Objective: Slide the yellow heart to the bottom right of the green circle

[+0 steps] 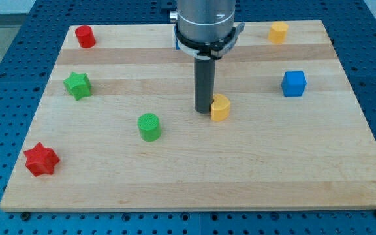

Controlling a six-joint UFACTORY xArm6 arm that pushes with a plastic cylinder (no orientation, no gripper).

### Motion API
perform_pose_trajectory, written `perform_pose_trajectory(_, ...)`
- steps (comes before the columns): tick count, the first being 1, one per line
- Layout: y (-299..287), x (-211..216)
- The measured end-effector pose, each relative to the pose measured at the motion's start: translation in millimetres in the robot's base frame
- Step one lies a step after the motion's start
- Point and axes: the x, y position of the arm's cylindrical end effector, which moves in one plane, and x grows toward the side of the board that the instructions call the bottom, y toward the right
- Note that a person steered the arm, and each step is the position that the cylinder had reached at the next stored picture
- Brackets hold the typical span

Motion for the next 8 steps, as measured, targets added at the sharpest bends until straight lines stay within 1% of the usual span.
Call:
perform_pose_trajectory(2,16.7,-61.1)
perform_pose_trajectory(3,44.5,-31.4)
perform_pose_trajectory(4,31.8,26.4)
perform_pose_trajectory(5,-1.7,49.4)
perform_pose_trajectory(7,27.3,24.2)
perform_pose_trajectory(8,1.3,28.2)
